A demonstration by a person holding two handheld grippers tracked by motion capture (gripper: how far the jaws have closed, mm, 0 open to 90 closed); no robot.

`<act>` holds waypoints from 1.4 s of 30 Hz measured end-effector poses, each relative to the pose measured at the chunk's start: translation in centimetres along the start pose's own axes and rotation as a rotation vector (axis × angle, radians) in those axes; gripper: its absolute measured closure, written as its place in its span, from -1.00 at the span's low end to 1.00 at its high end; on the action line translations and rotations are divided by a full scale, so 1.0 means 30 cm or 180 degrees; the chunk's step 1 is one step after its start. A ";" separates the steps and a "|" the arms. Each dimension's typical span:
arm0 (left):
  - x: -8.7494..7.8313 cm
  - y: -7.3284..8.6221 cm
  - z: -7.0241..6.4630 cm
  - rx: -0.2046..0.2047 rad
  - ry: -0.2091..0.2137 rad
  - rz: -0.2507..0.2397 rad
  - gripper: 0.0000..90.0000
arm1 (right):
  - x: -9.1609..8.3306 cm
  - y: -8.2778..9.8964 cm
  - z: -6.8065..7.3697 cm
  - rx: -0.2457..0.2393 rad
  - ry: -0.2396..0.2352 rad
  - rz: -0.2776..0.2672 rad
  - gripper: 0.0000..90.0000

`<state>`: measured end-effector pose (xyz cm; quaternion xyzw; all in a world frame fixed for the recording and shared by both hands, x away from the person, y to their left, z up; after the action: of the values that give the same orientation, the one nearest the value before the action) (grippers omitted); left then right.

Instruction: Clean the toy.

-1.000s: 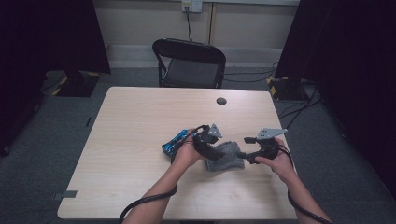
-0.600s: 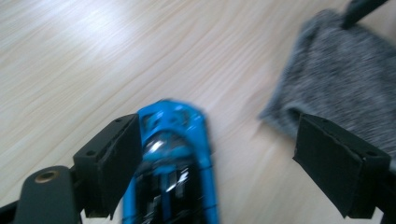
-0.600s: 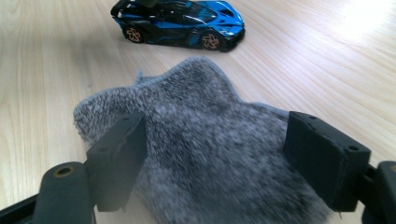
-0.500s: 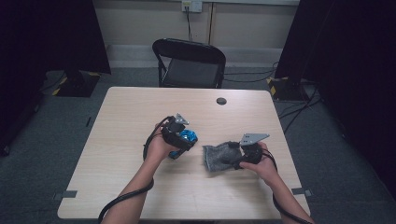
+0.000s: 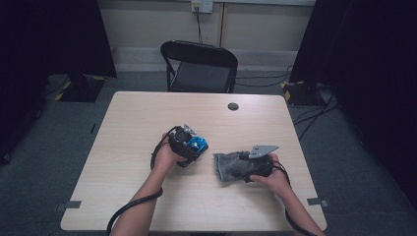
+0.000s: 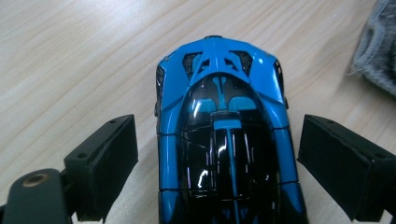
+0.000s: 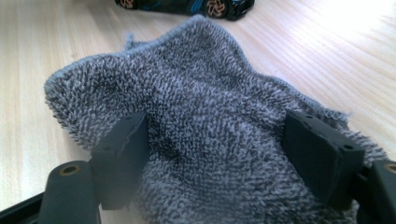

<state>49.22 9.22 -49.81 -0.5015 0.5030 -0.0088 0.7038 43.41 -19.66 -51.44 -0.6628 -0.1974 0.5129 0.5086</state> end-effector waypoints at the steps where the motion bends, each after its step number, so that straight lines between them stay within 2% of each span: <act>1: 0.003 0.004 0.001 -0.0010 -0.0009 0.0022 -0.74 | 0.002 0.000 0.001 -0.0016 0.0009 0.0026 -0.49; 4: 0.007 0.016 0.007 -0.0005 -0.0025 0.0049 -0.71 | 0.006 0.000 0.001 -0.0013 0.0011 0.0049 -0.48; 6: 0.008 0.025 0.012 -0.0060 -0.0015 0.0035 -0.71 | 0.007 0.000 0.001 -0.0017 0.0014 0.0058 -0.48; 8: 0.011 0.033 0.011 -0.0050 0.0019 0.0049 -0.71 | 0.009 0.000 0.000 -0.0023 0.0020 0.0075 -0.48; 9: 0.010 0.035 0.012 -0.0005 0.0009 0.0042 -0.73 | 0.010 -0.001 0.001 -0.0023 0.0025 0.0080 -0.48; 21: 0.018 0.030 0.011 -0.0014 0.0042 0.0062 -0.79 | 0.012 -0.001 0.005 -0.0037 0.0059 0.0100 -0.48; 25: 0.023 0.025 0.013 -0.0026 -0.0002 0.0059 -0.80 | 0.012 -0.001 0.006 -0.0038 0.0072 0.0106 -0.48; 27: 0.025 0.021 0.009 -0.0038 0.0015 0.0042 -0.77 | 0.013 -0.001 0.005 -0.0027 0.0069 0.0106 -0.48; 29: 0.019 0.020 0.002 -0.0009 0.0084 -0.0022 -0.53 | 0.012 -0.001 0.004 -0.0013 0.0061 0.0104 -0.48; 31: 0.018 0.015 -0.002 0.0009 0.0045 0.0001 -0.44 | 0.013 -0.001 0.003 -0.0009 0.0060 0.0103 -0.47; 36: 0.012 0.010 -0.007 -0.0050 -0.0012 0.0097 -0.42 | 0.013 -0.001 0.005 -0.0017 0.0072 0.0109 -0.47; 42: -0.008 0.027 -0.006 -0.0090 -0.0018 0.0051 -0.42 | 0.013 -0.001 0.003 -0.0005 0.0065 0.0103 -0.47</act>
<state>48.59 9.61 -50.21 -0.5074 0.5052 0.0054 0.6981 43.48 -19.31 -51.60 -0.6715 -0.1818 0.5142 0.5017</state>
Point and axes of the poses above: each handheld gripper's, and its own axes: x roughly forward along the jaws, y roughly out of its underside, z roughly to its left, the point moved 2 cm from there along x, roughly forward along the jaws, and after that the axes turned 9 degrees about -z, right-handed, at the moved point
